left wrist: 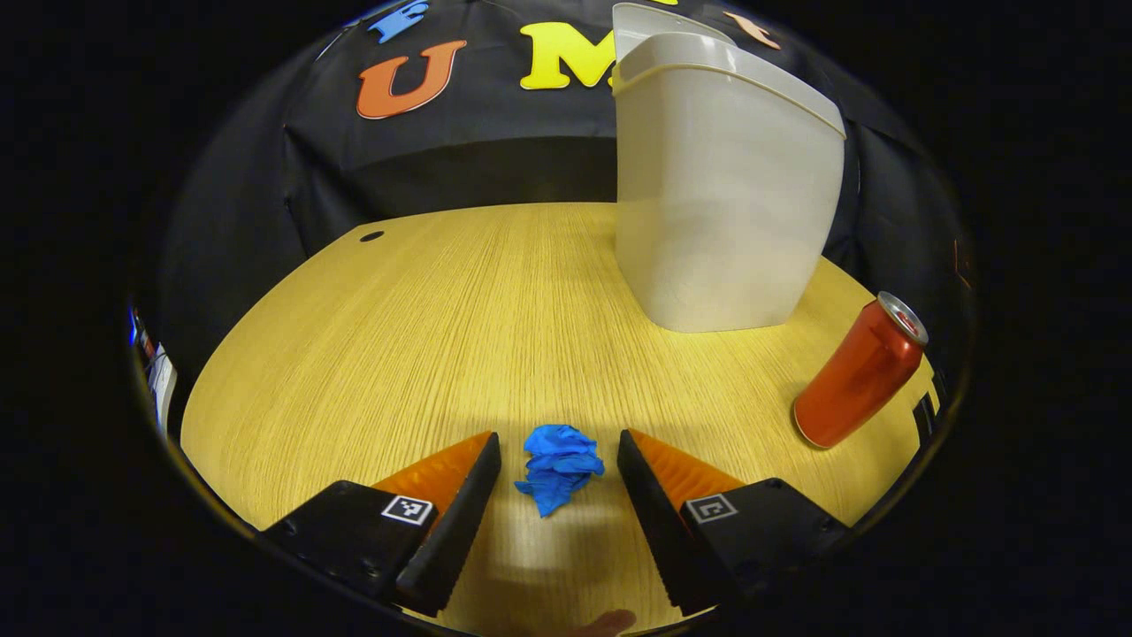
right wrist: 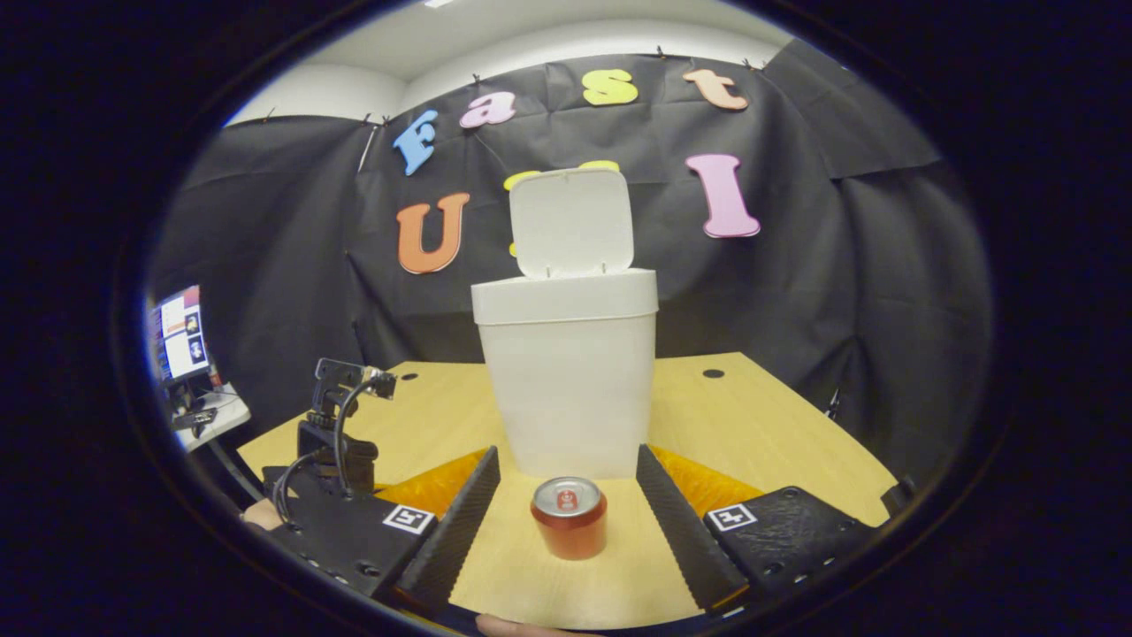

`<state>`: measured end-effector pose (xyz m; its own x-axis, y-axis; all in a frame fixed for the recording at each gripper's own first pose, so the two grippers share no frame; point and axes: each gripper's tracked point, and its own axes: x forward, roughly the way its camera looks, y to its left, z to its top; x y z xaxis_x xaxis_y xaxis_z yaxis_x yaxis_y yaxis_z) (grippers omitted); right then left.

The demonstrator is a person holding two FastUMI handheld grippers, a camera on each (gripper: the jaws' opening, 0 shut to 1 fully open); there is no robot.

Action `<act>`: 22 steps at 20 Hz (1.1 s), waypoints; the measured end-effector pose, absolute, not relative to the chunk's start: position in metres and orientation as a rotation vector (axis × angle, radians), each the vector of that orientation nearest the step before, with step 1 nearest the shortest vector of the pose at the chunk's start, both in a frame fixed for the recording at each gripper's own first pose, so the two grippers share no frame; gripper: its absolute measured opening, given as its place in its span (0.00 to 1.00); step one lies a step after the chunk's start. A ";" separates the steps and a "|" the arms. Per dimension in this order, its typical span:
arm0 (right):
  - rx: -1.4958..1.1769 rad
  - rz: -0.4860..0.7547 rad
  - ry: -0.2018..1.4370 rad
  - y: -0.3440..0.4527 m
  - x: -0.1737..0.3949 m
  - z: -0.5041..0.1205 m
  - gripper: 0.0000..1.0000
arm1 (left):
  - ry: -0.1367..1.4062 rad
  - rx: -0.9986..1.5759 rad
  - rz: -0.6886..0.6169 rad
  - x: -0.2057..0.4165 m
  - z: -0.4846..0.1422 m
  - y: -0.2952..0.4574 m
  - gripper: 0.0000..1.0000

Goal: Press the lid of the desktop garbage bin to open it, pick up the crumpled paper on the desktop and throw it into the bin, then pick up the pop can on the desktop and drop it into the bin, and finally close the garbage bin lid.

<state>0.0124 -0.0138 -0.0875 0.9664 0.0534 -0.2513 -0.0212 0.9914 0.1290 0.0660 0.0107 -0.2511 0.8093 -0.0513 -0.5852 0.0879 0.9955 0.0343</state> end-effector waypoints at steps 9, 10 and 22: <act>0.130 -0.009 0.424 0.002 0.025 -0.146 0.96 | 0.611 0.041 -0.077 0.070 -0.250 0.020 0.48; 0.126 -0.005 0.437 0.003 0.026 -0.150 0.96 | 0.610 0.038 -0.075 0.070 -0.250 0.020 0.47; 0.070 -0.041 0.543 0.005 0.041 -0.203 0.96 | 0.453 0.025 0.011 0.074 -0.191 0.032 0.45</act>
<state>0.0405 0.0054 -0.2028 0.8554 -0.0203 -0.5175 0.0576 0.9968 0.0561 0.0737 0.0322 -0.1909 0.8993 0.0160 -0.4371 -0.0051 0.9996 0.0262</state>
